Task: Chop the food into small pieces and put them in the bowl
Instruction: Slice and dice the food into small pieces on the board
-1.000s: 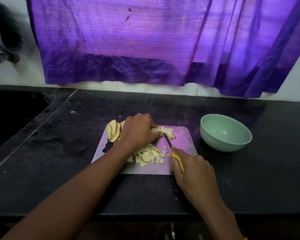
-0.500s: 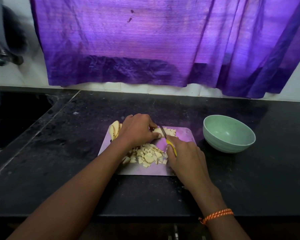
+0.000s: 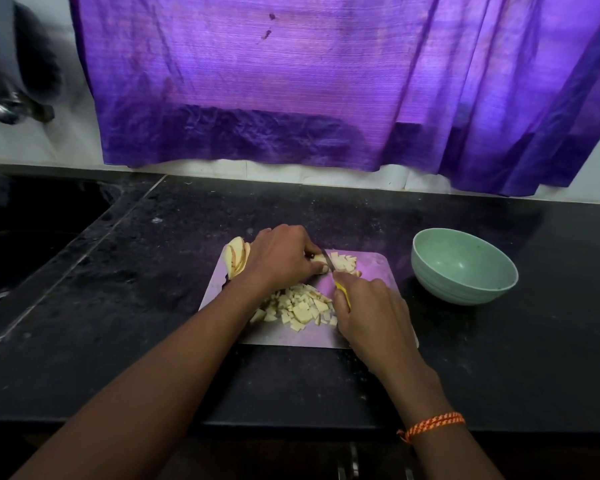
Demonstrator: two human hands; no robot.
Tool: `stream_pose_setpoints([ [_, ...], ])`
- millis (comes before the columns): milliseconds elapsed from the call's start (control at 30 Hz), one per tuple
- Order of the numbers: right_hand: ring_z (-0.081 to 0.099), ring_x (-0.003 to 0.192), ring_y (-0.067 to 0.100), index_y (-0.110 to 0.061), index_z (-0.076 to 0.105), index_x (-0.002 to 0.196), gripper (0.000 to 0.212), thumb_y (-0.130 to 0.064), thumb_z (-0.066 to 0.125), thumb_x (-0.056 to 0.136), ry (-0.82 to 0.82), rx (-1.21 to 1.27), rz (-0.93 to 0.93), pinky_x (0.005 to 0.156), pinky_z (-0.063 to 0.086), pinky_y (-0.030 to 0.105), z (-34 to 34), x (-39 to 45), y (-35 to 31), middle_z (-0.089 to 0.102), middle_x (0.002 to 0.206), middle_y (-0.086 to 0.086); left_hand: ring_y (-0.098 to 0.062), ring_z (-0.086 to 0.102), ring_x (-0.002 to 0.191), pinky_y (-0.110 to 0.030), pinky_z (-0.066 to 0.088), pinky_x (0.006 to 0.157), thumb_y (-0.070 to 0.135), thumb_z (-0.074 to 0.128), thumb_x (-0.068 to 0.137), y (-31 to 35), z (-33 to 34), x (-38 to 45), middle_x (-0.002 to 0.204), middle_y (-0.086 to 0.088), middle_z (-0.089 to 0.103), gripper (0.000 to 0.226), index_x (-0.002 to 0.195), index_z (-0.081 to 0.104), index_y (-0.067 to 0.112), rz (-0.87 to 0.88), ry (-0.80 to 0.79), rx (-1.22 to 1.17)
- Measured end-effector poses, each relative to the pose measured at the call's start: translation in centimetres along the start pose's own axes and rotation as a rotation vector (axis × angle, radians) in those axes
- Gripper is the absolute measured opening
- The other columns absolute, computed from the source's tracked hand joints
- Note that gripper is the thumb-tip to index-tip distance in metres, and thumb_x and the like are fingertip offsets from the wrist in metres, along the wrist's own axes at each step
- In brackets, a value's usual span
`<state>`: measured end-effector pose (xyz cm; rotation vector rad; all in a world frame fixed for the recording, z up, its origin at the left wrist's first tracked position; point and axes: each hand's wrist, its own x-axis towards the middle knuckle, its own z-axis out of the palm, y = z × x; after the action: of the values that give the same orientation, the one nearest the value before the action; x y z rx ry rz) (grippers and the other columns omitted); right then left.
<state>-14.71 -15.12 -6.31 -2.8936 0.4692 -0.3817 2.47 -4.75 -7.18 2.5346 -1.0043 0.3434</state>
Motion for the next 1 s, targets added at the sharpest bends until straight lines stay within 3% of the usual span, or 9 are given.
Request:
stream_pose_setpoints([
  [300, 0.051, 0.082, 0.018, -0.039, 0.045, 0.151, 0.045, -0.043, 0.041, 0.106, 0.016, 0.064, 0.022, 0.069, 0.039, 0.034, -0.4, -2.5, 1.7, 0.067, 0.108, 0.002, -0.014, 0.07, 0.098, -0.035, 0.058, 0.079, 0.061, 0.075, 0.089, -0.3, 0.6, 0.3, 0.111, 0.012, 0.078, 0.042, 0.118, 0.082, 0.031, -0.04, 0.03, 0.044],
  [433, 0.061, 0.091, 0.021, -0.04, 0.048, 0.15, 0.045, -0.045, 0.043, 0.105, 0.059, 0.116, -0.015, 0.074, 0.048, 0.036, -0.3, -3.6, 2.6, 0.069, 0.105, 0.003, -0.014, 0.07, 0.097, -0.035, 0.058, 0.078, 0.062, 0.075, 0.089, -0.4, 0.5, 0.2, 0.111, 0.012, 0.078, 0.044, 0.118, 0.082, 0.03, -0.031, 0.031, 0.056],
  [633, 0.063, 0.084, 0.024, -0.034, 0.06, 0.143, 0.042, -0.038, 0.054, 0.102, 0.198, 0.285, -0.01, 0.072, 0.052, 0.037, -0.4, -2.8, 2.8, 0.074, 0.1, 0.006, -0.01, 0.069, 0.096, -0.033, 0.055, 0.082, 0.062, 0.076, 0.089, -0.9, -0.2, 0.4, 0.114, 0.013, 0.078, 0.046, 0.121, 0.081, 0.03, 0.007, -0.011, -0.012],
  [733, 0.064, 0.089, 0.03, -0.036, 0.059, 0.143, 0.041, -0.038, 0.052, 0.103, 0.18, 0.22, -0.005, 0.07, 0.046, 0.037, -0.6, -1.5, 2.2, 0.072, 0.099, 0.009, -0.01, 0.069, 0.094, -0.034, 0.057, 0.086, 0.061, 0.078, 0.087, -1.4, -0.4, 0.6, 0.115, 0.014, 0.078, 0.045, 0.12, 0.081, 0.031, 0.011, -0.031, -0.042],
  [833, 0.064, 0.094, 0.026, -0.038, 0.054, 0.146, 0.041, -0.039, 0.046, 0.106, 0.137, 0.138, -0.022, 0.07, 0.043, 0.034, -0.5, -0.3, 1.1, 0.072, 0.108, 0.006, -0.008, 0.066, 0.089, -0.033, 0.057, 0.079, 0.062, 0.08, 0.085, -1.7, -0.5, 0.6, 0.11, 0.015, 0.079, 0.043, 0.119, 0.081, 0.035, 0.016, -0.03, -0.015],
  [1000, 0.047, 0.077, 0.014, -0.038, 0.047, 0.151, 0.044, -0.04, 0.039, 0.108, 0.068, 0.087, 0.001, 0.056, 0.03, 0.023, -0.1, -0.1, 0.2, 0.072, 0.11, 0.0, -0.009, 0.066, 0.087, -0.029, 0.052, 0.071, 0.061, 0.082, 0.085, -1.6, -0.2, 0.6, 0.105, 0.014, 0.079, 0.041, 0.117, 0.082, 0.036, 0.026, 0.005, 0.005],
])
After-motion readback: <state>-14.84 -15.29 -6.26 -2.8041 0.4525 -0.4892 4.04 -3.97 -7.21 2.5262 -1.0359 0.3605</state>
